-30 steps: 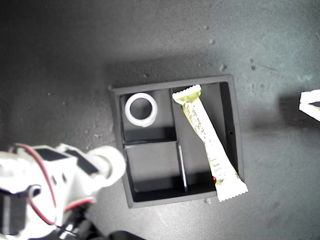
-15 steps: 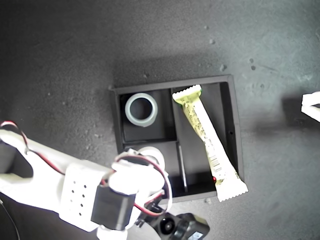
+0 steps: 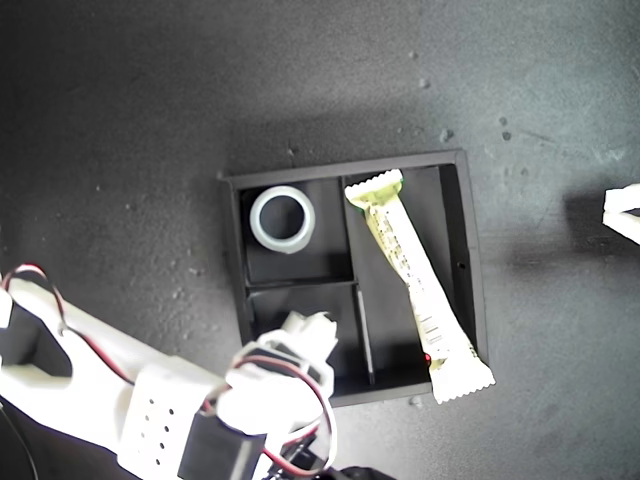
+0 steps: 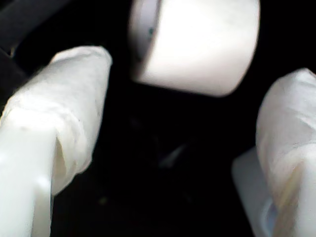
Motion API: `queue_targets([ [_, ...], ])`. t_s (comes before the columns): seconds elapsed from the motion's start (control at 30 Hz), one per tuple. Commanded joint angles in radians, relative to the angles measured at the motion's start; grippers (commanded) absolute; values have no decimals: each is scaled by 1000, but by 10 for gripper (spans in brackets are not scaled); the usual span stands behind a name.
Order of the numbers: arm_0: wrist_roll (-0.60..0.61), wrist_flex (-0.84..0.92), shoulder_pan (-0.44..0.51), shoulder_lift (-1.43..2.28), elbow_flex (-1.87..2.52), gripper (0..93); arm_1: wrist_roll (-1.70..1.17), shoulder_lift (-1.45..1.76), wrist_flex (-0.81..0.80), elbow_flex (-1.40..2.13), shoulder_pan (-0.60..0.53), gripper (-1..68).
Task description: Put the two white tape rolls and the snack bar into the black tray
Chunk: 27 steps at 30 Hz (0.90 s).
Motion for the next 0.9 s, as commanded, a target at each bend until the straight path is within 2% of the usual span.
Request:
queue_targets([
  [0.0, 5, 17, 9, 192, 51, 244, -23, 9, 2, 11, 8, -4],
  [0.17, -5, 17, -25, 632, 523, 227, -20, 9, 29, 11, 12, -4],
  [0.4, -67, -61, -178, 1425, 1468, 11, 38, 9, 138, 11, 35, -3],
  [0.53, -66, -273, -250, 1979, 2075, 1, 46, 9, 221, 12, 31, -1],
  [0.67, -89, -337, -290, 2461, 2519, 0, 83, 9, 267, 12, 44, -3],
  [0.87, -110, -356, -288, 2724, 2819, 0, 87, 8, 308, 12, 67, -3],
])
